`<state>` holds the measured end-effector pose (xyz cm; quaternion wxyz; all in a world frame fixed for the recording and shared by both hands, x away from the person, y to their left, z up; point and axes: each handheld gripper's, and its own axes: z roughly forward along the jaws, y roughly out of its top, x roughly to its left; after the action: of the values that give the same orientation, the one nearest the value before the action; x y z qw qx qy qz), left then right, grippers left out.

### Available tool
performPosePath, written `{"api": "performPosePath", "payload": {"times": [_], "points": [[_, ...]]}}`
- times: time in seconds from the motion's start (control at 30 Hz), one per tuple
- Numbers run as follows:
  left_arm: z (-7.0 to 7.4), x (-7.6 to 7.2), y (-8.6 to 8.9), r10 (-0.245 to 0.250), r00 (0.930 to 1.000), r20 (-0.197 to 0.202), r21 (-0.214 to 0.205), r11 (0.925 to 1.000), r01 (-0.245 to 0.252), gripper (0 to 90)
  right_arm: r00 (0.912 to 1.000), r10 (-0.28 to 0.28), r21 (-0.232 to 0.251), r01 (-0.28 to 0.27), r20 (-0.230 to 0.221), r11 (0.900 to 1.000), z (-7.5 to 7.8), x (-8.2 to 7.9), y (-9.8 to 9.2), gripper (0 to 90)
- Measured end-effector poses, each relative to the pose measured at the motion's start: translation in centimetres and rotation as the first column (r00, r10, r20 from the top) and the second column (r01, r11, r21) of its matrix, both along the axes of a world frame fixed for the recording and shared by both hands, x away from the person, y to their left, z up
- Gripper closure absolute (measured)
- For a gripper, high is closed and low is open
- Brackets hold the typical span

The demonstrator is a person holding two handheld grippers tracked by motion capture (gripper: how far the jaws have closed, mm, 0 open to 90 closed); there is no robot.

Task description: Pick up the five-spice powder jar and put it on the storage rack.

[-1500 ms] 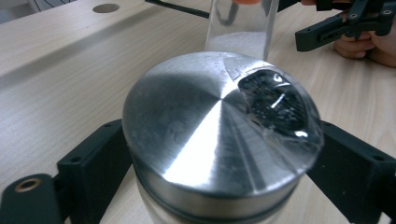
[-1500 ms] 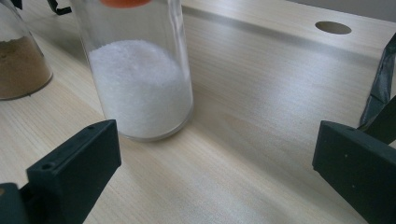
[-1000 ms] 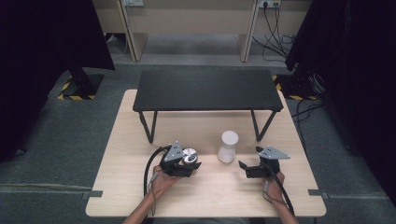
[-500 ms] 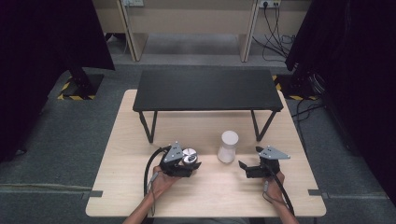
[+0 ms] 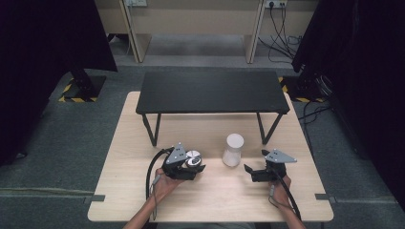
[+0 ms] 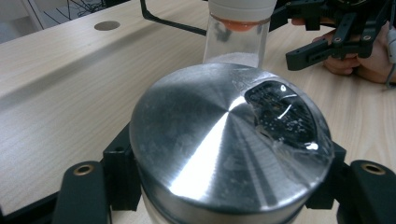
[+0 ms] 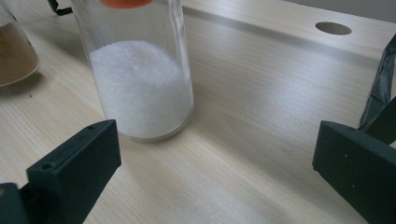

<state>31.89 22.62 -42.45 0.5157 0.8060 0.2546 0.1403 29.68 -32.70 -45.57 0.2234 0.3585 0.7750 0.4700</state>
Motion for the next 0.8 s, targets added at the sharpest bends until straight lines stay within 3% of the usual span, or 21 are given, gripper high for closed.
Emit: {"api": "performPosePath", "payload": {"times": [0.43, 0.6, 0.8], "points": [[2.6, 0.1, 0.5, -0.022, 0.9998, -0.002, -0.006, 0.9997, 0.022, 31.0, 1.0, 0.0, -0.002, 0.0, 0.001, 1.0, 0.0, 0.0, 0.0, 1.1], [4.4, 0.3, 0.8, -0.036, 0.9993, 0.002, -0.015, 0.9992, 0.036, 30.9, 1.0, 0.0, -0.001, 0.0, 0.001, 1.0, 0.0, 0.0, 0.0, 1.1], [7.5, 0.7, 0.6, -0.047, 0.9988, 0.014, 0.011, 0.9988, 0.047, 31.0, 1.0, -0.001, -0.001, 0.001, 0.001, 1.0, 0.0, 0.0, 0.0, 1.1]]}}
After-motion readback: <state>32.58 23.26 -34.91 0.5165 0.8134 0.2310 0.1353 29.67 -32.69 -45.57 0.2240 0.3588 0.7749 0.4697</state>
